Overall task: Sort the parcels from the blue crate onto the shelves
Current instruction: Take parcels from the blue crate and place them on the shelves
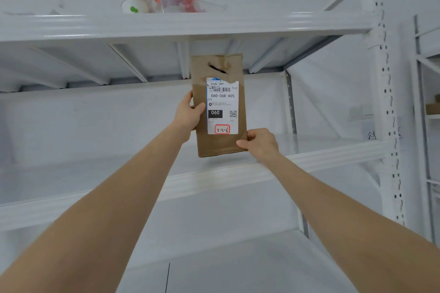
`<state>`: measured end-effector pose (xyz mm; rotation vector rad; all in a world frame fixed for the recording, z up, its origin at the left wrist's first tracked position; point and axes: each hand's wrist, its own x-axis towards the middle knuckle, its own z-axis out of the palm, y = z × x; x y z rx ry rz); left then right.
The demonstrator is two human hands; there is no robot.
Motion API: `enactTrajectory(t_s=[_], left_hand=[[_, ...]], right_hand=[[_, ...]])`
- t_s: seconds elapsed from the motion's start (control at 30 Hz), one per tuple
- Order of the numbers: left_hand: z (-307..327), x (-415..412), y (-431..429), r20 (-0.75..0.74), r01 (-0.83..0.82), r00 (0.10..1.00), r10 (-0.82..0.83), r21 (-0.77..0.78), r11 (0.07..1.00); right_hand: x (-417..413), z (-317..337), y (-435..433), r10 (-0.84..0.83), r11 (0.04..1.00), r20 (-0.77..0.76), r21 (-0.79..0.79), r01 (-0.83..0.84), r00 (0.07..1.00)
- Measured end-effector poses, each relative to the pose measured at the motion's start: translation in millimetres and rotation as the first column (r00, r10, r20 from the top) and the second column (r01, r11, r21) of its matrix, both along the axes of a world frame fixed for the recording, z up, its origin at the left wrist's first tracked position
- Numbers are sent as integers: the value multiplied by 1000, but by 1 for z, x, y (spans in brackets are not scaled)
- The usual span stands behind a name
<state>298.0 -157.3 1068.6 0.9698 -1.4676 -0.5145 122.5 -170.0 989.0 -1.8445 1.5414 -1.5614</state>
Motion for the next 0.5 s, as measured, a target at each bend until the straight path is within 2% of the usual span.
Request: enactTrajectory(t_s=[0.33, 0.5], left_hand=[[-15, 35, -19, 13, -5, 1000, 3, 135, 991], [-17, 44, -28, -1, -37, 999, 38, 152, 988]], right_hand=[[33, -5, -25, 5, 996, -137, 85, 6, 991], [40, 3, -30, 27, 994, -181, 110, -7, 983]])
